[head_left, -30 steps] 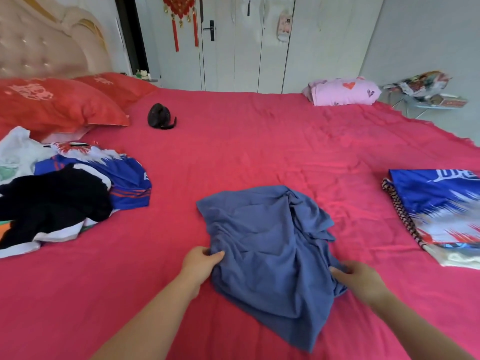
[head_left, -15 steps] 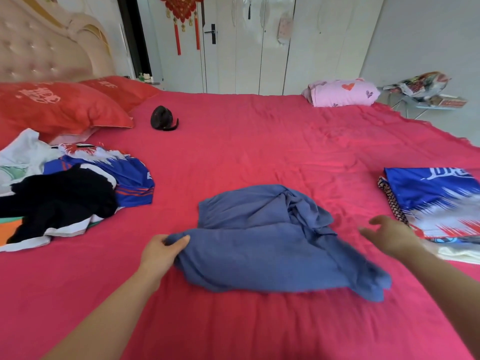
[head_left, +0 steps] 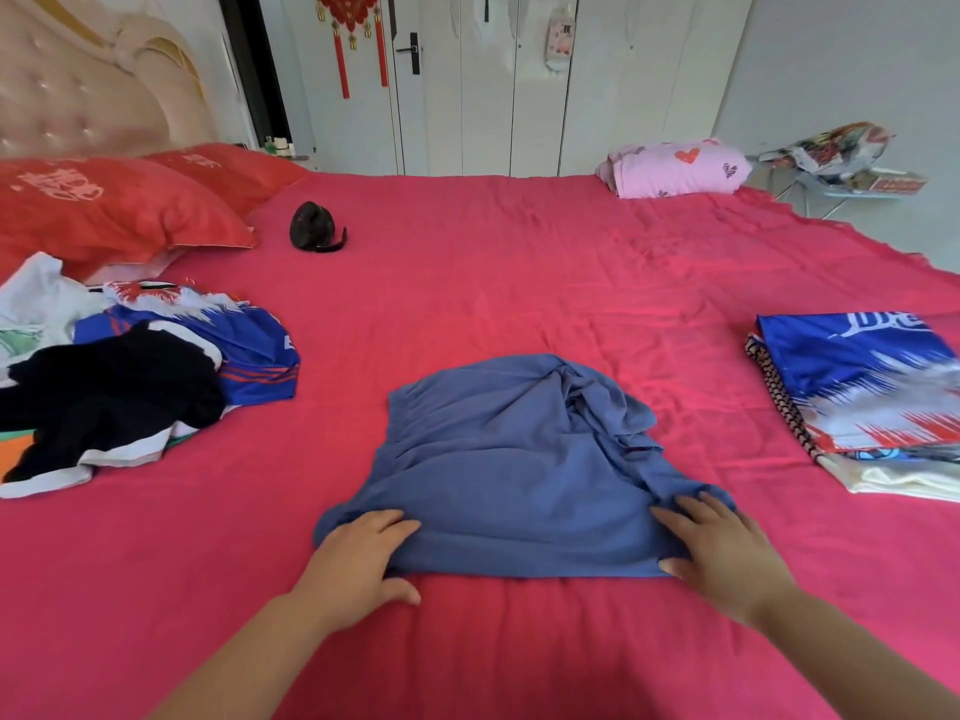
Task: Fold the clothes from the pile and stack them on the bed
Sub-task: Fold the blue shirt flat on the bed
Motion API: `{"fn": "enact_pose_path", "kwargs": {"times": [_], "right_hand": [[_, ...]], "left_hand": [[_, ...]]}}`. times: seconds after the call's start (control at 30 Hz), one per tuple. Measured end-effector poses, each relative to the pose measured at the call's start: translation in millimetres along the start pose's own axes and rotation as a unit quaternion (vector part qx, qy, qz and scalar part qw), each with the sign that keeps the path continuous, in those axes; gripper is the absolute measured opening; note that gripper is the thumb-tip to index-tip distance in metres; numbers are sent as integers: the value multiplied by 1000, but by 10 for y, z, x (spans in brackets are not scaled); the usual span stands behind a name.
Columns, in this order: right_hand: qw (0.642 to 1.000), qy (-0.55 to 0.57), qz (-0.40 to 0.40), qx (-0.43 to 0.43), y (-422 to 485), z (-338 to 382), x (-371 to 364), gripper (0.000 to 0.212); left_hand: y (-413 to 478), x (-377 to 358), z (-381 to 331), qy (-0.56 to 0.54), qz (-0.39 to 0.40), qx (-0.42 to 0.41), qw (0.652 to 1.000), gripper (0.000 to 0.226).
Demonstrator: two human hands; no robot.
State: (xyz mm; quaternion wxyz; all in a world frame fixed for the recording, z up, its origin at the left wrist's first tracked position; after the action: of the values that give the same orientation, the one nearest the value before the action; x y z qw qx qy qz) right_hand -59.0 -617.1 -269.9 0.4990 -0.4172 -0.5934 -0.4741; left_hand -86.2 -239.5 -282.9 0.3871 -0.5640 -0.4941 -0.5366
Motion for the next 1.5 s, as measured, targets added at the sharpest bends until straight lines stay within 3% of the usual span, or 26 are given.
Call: {"fn": "enact_pose_path", "kwargs": {"times": [0.17, 0.23, 0.33, 0.43, 0.5, 0.57, 0.63, 0.67, 0.77, 0.83, 0.93, 1.07, 1.27, 1.37, 1.5], "right_hand": [[991, 12, 136, 9, 126, -333, -10, 95], [993, 56, 105, 11, 149, -420, 3, 82], [987, 155, -30, -36, 257, -545, 96, 46], [973, 211, -59, -67, 372, -670, 392, 26], [977, 206, 3, -57, 402, -748, 620, 22], [976, 153, 142, -54, 388, -795, 762, 18], [969, 58, 236, -43, 369, -797, 842, 42], [968, 46, 243, -43, 388, -776, 840, 52], [980, 75, 174, -63, 505, -586, 799, 54], [985, 92, 126, -74, 654, -418, 713, 41], [986, 113, 79, -93, 953, -241, 516, 40], [981, 121, 65, -134, 1414, -189, 268, 23], [962, 157, 5, -225, 2021, -268, -236, 30], [963, 143, 15, -229, 2180, -278, -395, 36], [961, 163, -36, -221, 2351, -378, -359, 25]], "left_hand": [[115, 12, 124, 5, -17, 10, 1000, 58], [159, 9, 148, -19, -54, 28, 998, 41], [252, 108, 196, -50, -86, 51, 994, 38], [354, 345, 241, -94, -103, 66, 988, 23], [369, 494, 248, -105, -80, 55, 990, 19], [333, 565, 222, -89, -4, 30, 996, 19], [319, 562, 185, -83, 42, 27, 995, 22], [342, 543, 189, -96, 32, 42, 994, 20], [472, 550, 128, -127, -52, 76, 988, 24], [640, 538, 77, -111, -66, 62, 990, 17], [980, 489, 35, -84, -63, 44, 993, 21], [1503, 389, 105, -59, -75, 58, 994, 26], [2189, 43, 342, -22, -113, 89, 989, 38], [2409, -140, 430, -27, -121, 129, 984, 43], [2539, -340, 496, 54, -62, 169, 982, 53]]}}
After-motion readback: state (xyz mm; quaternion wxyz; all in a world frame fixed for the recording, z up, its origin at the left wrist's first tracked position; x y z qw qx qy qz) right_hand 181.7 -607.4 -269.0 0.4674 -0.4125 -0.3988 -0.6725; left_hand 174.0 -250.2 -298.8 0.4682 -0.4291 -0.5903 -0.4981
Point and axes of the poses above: each hand's wrist, its own y-axis towards the middle knuckle, its own x-axis out of the back of the hand, z = x × y, the point moved 1 cm from there along y, towards the middle knuckle, and after that the axes turned 14 degrees about -z, right-handed, at the moved point
